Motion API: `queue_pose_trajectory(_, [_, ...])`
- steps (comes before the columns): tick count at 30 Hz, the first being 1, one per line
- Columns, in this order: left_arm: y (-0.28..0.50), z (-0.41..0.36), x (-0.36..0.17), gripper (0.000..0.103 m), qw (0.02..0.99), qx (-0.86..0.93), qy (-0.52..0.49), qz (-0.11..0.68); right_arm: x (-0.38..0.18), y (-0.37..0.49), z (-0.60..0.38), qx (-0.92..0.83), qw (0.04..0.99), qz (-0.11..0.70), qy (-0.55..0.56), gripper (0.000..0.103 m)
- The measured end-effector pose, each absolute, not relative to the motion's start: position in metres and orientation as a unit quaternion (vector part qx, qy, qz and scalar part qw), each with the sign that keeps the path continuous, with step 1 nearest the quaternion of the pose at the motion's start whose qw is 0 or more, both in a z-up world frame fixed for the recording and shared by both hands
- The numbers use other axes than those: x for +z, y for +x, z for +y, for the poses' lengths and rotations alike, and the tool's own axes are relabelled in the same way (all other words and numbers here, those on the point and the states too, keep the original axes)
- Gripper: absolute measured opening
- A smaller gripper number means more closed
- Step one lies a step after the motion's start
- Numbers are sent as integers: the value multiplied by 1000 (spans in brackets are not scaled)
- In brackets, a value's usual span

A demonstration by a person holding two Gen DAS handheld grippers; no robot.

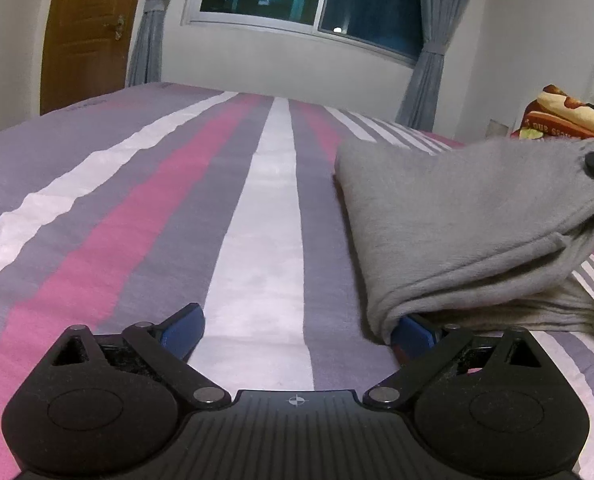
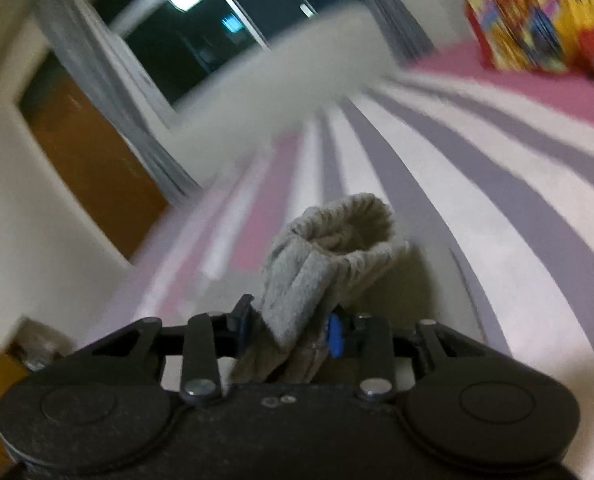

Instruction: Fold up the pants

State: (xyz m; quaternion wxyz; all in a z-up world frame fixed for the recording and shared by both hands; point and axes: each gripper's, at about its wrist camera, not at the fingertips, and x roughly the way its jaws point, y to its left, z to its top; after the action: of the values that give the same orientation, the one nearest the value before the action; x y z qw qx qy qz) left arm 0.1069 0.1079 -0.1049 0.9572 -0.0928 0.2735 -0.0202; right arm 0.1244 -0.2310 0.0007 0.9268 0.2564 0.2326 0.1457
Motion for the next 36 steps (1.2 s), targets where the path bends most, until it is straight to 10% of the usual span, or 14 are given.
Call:
queue_pose_trajectory(6, [108,109,-105,99,956,-22,-99,276,-64,142,-255,65,888,364,272,35])
queue_pose_trajectory(36, [110,113,-108,99,955,-27,-114,272,-56,138,-256,69,898,370,229,45])
